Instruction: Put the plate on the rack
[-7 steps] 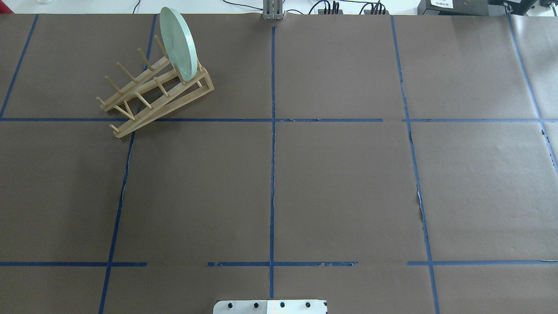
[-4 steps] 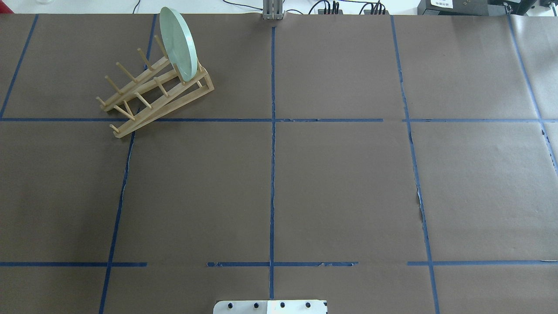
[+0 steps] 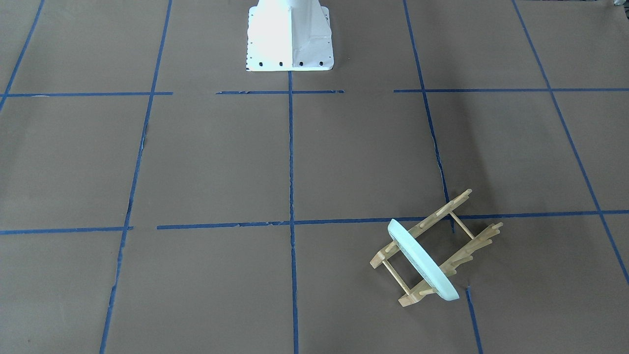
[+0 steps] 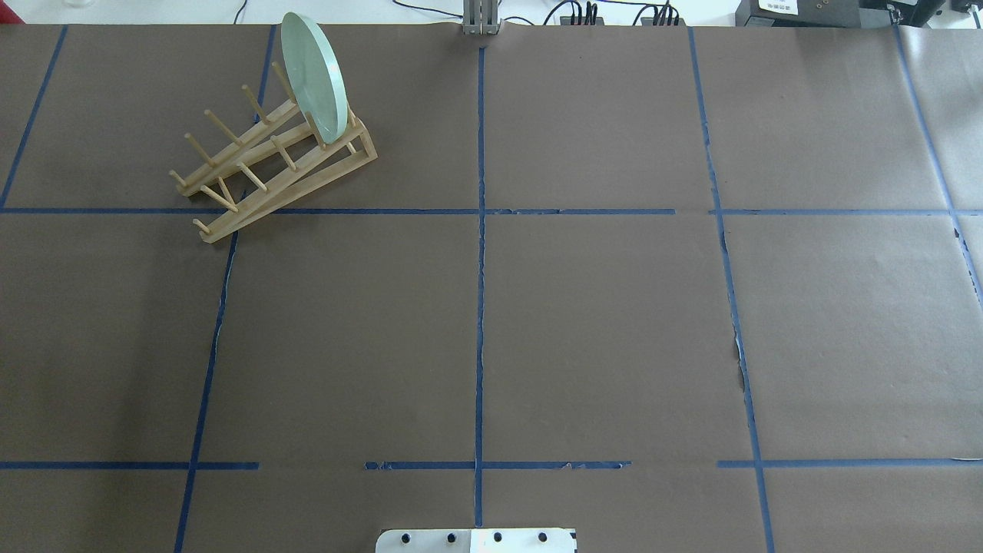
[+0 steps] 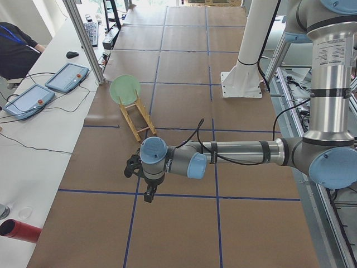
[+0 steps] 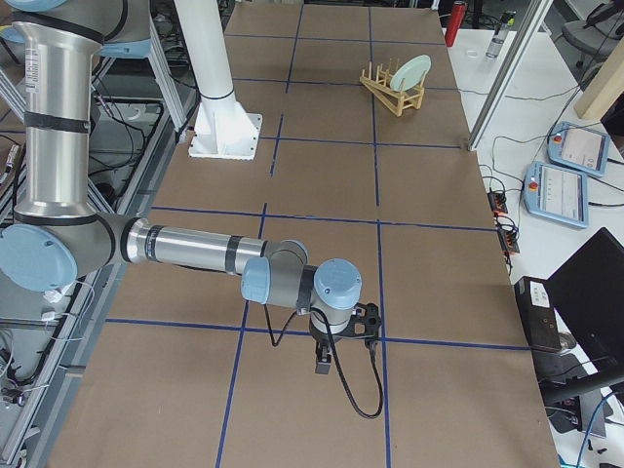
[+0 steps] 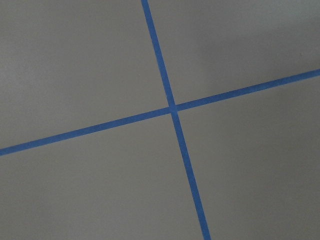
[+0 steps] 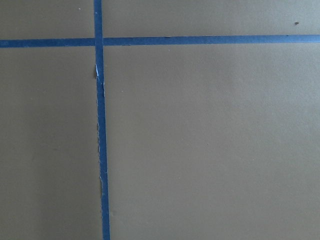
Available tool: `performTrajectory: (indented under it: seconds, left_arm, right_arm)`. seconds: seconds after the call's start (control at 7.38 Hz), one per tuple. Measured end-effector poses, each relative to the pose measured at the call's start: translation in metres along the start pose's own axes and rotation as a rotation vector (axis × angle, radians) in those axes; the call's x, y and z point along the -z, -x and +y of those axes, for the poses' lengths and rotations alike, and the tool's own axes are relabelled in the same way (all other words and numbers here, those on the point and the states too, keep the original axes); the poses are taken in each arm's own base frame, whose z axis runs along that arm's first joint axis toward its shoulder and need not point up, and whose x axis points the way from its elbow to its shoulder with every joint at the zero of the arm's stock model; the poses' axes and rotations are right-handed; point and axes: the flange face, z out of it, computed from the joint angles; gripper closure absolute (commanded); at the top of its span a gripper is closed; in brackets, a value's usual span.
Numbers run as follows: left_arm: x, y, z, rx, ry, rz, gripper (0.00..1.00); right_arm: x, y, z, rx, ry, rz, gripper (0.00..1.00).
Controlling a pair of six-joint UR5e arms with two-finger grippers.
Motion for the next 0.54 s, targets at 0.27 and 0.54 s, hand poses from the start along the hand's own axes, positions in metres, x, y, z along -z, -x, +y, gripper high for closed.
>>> performTrajectory:
  seconds: [0.27, 0.54]
  left_arm:
    - [0.001, 0.007, 0.004, 0.012, 0.004, -0.014, 0.00]
    - [0.004, 0.015, 0.000, 0.007, 0.008, -0.105, 0.00]
  right_arm:
    - [0.000, 0.000, 0.000, 0.000, 0.001, 0.000, 0.00]
    - [0.000, 0.000, 0.000, 0.000, 0.001, 0.000, 0.00]
